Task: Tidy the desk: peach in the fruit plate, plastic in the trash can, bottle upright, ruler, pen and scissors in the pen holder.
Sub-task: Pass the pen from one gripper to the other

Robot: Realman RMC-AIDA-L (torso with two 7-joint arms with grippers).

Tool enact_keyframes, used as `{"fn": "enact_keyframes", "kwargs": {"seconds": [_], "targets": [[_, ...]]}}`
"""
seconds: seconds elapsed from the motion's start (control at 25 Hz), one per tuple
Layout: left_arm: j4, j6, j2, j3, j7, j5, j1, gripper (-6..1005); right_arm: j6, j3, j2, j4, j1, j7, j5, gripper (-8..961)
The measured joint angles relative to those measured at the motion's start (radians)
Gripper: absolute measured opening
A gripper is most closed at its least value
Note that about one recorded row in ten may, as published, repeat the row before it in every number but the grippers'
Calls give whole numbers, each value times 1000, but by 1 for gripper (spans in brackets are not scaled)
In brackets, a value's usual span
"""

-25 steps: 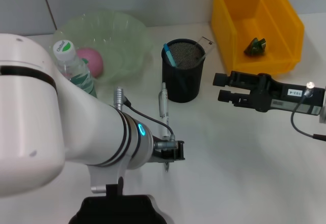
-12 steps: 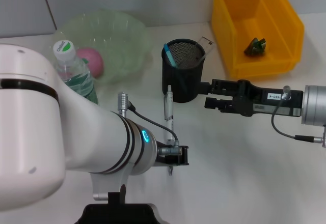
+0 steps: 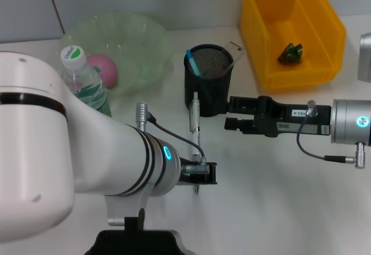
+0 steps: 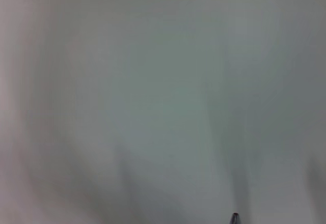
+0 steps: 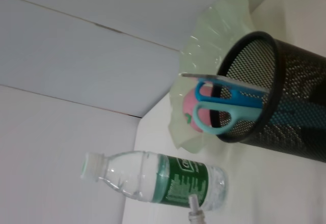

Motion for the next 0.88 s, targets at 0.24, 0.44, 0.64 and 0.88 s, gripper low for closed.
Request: {"fn": "enact_keyframes", "kwargs": {"seconds": [0.24,0.44,0.64,0.88], "targets": [[2,0,0,1,0,2,0,125,9,-5,-4,2,-3,11,-7,801],[-1,1,0,1,0,2,0,125,15,-5,-12,3,-8,20,-8,807],[-4,1,0,1,0,2,0,125,16,-1,-26,17,-12,21,-8,813],[-6,1,0,1,3,2,0,125,0,-4,-30,12,-14,9,-7,819]]}}
